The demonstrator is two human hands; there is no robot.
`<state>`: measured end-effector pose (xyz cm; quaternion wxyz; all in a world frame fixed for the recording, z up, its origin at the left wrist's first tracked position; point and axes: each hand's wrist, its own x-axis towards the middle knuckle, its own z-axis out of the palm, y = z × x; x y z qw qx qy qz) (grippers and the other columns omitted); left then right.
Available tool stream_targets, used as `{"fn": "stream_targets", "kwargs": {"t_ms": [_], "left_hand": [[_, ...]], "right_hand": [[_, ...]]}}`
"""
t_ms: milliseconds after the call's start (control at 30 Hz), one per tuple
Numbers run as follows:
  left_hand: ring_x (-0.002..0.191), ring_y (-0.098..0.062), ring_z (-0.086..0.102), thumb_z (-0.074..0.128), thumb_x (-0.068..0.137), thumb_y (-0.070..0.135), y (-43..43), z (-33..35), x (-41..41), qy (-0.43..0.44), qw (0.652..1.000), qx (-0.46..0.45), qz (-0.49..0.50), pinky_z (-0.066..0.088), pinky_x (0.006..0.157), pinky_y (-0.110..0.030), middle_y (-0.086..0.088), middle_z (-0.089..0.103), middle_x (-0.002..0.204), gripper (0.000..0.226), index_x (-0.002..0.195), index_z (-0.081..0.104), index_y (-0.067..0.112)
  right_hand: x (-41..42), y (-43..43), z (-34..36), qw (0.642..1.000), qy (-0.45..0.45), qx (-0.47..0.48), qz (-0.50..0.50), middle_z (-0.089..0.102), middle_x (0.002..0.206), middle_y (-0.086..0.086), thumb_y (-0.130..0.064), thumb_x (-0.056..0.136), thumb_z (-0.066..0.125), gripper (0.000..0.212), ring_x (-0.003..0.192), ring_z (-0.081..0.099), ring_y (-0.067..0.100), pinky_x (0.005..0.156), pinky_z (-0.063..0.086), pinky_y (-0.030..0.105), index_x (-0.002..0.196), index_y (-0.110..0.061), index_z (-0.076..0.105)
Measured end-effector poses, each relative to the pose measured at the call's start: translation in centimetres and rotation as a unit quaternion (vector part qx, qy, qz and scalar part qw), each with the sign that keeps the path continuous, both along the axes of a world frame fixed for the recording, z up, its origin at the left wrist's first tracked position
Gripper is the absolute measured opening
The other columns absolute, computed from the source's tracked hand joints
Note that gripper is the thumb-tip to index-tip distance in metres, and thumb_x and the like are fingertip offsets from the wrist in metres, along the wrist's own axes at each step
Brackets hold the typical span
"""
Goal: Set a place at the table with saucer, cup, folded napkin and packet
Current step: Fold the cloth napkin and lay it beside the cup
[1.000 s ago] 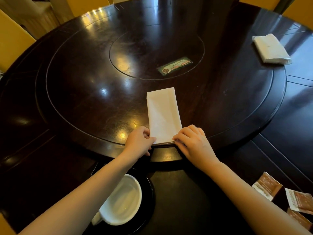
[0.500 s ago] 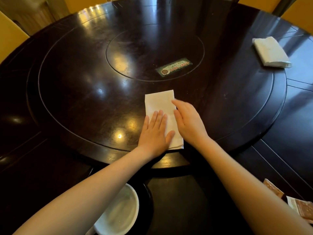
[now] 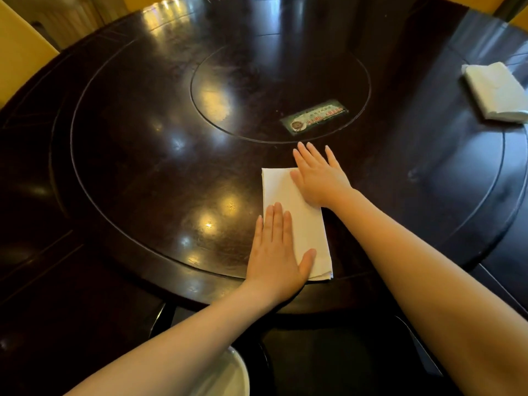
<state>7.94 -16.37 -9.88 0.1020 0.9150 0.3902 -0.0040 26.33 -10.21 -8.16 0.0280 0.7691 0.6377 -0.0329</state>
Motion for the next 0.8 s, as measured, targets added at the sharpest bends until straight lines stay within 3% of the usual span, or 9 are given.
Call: {"fn": "stream_targets", "kwargs": {"t_ms": [67, 167, 300, 500, 600, 667, 700, 800], "left_hand": [[0.143, -0.027, -0.023, 0.014, 0.089, 0.059, 0.0, 0.2, 0.1, -0.006, 1.0, -0.006, -0.003, -0.017, 0.116, -0.042, -0.018, -0.019, 0.155, 0.084, 0.146, -0.012, 0.003], [0.143, -0.027, -0.023, 0.013, 0.087, 0.059, 0.2, 0.5, 0.2, -0.015, 1.0, -0.009, -0.001, -0.014, 0.118, -0.041, -0.016, -0.018, 0.156, 0.085, 0.147, -0.012, 0.004], [0.143, -0.027, -0.024, 0.006, 0.088, 0.057, -0.1, 0.4, 0.2, 0.013, 1.0, -0.011, 0.0, -0.014, 0.117, -0.043, -0.017, -0.02, 0.155, 0.081, 0.145, -0.016, 0.004], [0.144, -0.034, -0.015, -0.002, 0.085, 0.054, -0.5, 1.0, -0.2, 0.019, 1.0, 0.006, -0.006, -0.01, 0.117, -0.052, -0.021, -0.01, 0.156, 0.079, 0.149, -0.004, 0.007], [0.145, -0.036, 0.005, 0.012, 0.093, 0.046, -0.1, 1.7, -0.3, -0.007, 0.995, 0.029, -0.098, 0.004, 0.116, -0.056, -0.018, 0.014, 0.156, 0.064, 0.149, 0.02, 0.016], [0.143, -0.028, 0.023, 0.019, 0.096, 0.039, 0.1, 1.8, -0.2, -0.032, 0.978, 0.059, -0.198, 0.015, 0.115, -0.052, -0.012, 0.032, 0.152, 0.056, 0.144, 0.033, 0.015], [0.143, -0.024, 0.022, 0.018, 0.097, 0.039, 0.2, 1.8, -0.1, -0.04, 0.972, 0.042, -0.228, 0.01, 0.117, -0.05, -0.01, 0.032, 0.152, 0.055, 0.144, 0.032, 0.014], [0.146, -0.015, -0.005, 0.007, 0.095, 0.046, 0.2, 1.2, 0.1, -0.032, 0.971, -0.006, -0.236, -0.017, 0.115, -0.037, -0.004, 0.008, 0.159, 0.061, 0.149, 0.009, 0.017]], "right_hand": [[-1.3, 0.6, 0.9, 0.993, 0.021, 0.034, 0.115, 0.004, 0.159, 0.003, -0.034, 0.101, 0.018, 0.053, 0.146, 0.0, 0.018, 0.117, -0.002, 0.039, 0.15, -0.016, 0.008], [-3.3, 0.9, 0.5, 0.966, 0.082, -0.042, 0.24, 0.002, 0.159, -0.001, -0.032, 0.102, 0.019, 0.05, 0.146, -0.004, 0.015, 0.116, -0.006, 0.036, 0.15, -0.019, 0.008], [-2.4, 2.6, -0.4, 0.981, 0.056, -0.018, 0.186, 0.0, 0.159, -0.005, -0.036, 0.102, 0.014, 0.051, 0.145, -0.007, 0.012, 0.116, -0.009, 0.038, 0.15, -0.023, 0.003], [-0.9, 3.9, -1.0, 0.994, -0.001, 0.04, 0.098, 0.006, 0.159, -0.003, -0.044, 0.099, 0.01, 0.055, 0.146, -0.002, 0.013, 0.117, -0.008, 0.042, 0.15, -0.021, 0.006], [1.7, 2.6, -0.3, 0.996, 0.04, 0.078, -0.022, 0.008, 0.159, 0.001, -0.038, 0.101, 0.015, 0.054, 0.146, 0.0, 0.017, 0.117, -0.001, 0.042, 0.15, -0.016, 0.008], [2.1, 0.4, 0.1, 0.987, 0.102, 0.107, -0.053, 0.009, 0.159, 0.003, -0.033, 0.101, 0.016, 0.052, 0.146, 0.0, 0.019, 0.117, 0.0, 0.042, 0.149, -0.014, 0.01], [1.8, -0.8, 0.2, 0.984, 0.128, 0.113, -0.052, 0.01, 0.159, 0.003, -0.031, 0.101, 0.015, 0.051, 0.146, 0.001, 0.019, 0.117, 0.0, 0.041, 0.149, -0.014, 0.013], [-0.3, -3.9, -0.6, 0.991, 0.127, 0.05, -0.009, 0.01, 0.159, 0.001, -0.029, 0.101, 0.012, 0.05, 0.146, 0.0, 0.017, 0.116, -0.005, 0.041, 0.149, -0.016, 0.013]]}}
